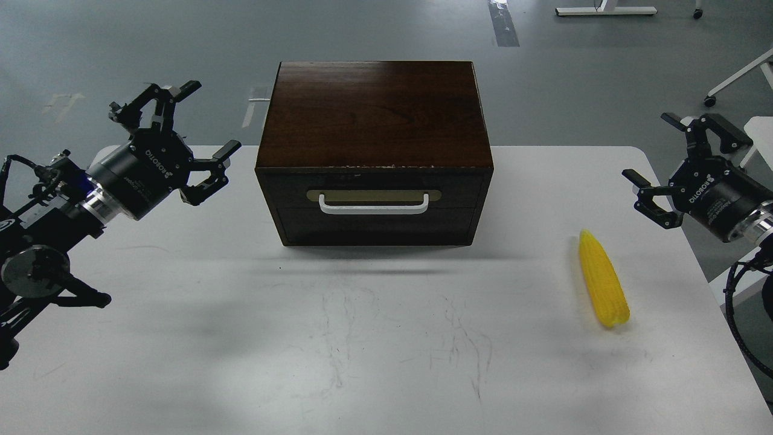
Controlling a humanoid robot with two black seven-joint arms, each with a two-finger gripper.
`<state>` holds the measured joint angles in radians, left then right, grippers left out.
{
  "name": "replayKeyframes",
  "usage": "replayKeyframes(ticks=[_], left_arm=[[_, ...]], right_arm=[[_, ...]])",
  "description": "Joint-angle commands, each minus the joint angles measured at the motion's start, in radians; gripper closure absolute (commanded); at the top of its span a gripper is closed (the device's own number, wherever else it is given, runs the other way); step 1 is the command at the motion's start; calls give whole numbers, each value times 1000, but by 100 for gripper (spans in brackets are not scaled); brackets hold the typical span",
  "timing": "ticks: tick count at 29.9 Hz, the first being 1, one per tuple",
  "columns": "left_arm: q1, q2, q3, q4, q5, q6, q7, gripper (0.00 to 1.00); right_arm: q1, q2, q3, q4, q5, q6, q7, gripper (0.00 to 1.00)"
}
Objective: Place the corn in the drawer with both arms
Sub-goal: 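Raise the left gripper and move it toward the drawer handle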
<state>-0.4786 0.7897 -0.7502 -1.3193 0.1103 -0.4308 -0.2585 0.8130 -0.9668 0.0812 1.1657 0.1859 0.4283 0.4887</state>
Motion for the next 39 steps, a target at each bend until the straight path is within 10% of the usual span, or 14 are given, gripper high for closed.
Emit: replayKeyframes(ticks=[1,18,39], left_arm=[[0,3,0,0,-1,0,1,2],[-75,43,-32,92,28,-58,1,2],[-521,-73,-31,-71,1078,-58,-123,2]], right_arm=[[0,3,0,0,0,-5,0,0],[0,10,6,0,-2,-3,0,0],[3,8,6,0,-11,-5,0,0]])
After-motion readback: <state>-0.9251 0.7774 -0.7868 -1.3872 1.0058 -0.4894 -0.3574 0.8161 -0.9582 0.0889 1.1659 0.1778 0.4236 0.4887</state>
